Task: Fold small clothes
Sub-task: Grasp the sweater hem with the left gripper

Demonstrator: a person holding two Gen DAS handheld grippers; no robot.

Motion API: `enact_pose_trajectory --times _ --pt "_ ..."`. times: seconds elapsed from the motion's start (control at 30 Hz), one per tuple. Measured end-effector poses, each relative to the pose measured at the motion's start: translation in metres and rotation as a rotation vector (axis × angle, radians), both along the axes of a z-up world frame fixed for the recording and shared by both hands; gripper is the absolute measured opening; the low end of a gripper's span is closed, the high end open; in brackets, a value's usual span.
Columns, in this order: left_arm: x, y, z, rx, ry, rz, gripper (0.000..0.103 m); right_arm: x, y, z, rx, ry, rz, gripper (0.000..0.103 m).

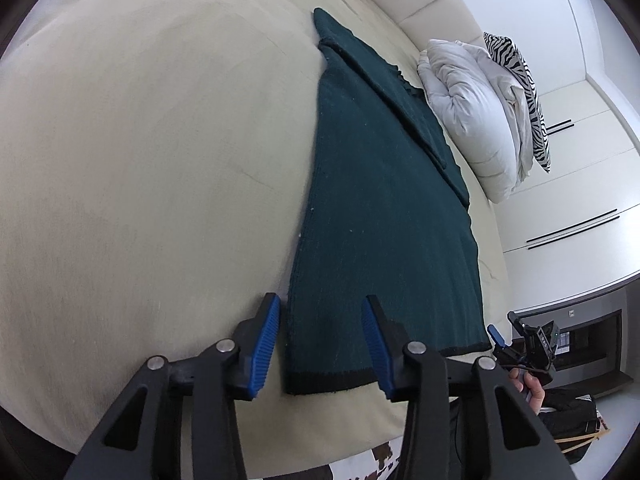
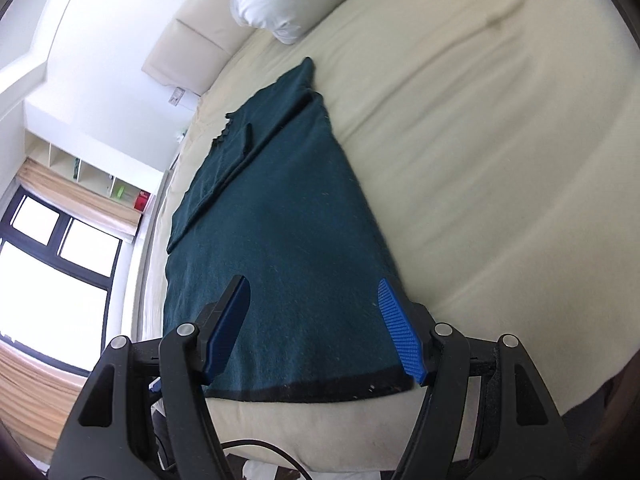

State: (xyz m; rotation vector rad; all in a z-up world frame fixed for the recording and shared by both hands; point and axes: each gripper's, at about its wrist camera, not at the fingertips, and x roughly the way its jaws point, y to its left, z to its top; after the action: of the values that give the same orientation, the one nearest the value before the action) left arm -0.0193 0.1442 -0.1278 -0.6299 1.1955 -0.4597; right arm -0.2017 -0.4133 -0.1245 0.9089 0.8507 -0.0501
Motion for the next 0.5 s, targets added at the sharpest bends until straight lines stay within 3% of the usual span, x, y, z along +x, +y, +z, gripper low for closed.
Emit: enact_pose_trajectory --times 0.17,0.5 --pt "-0.004 0.002 -0.002 -0.023 0.014 -0.005 0.044 -0.011 -0.008 -0.006 0.034 0.014 -0.012 0.066" --pt "-0.004 0.014 -0.010 -0.158 0.105 0.044 0.043 -0.023 -0.019 -0.010 0.074 0.027 -0.044 0.065"
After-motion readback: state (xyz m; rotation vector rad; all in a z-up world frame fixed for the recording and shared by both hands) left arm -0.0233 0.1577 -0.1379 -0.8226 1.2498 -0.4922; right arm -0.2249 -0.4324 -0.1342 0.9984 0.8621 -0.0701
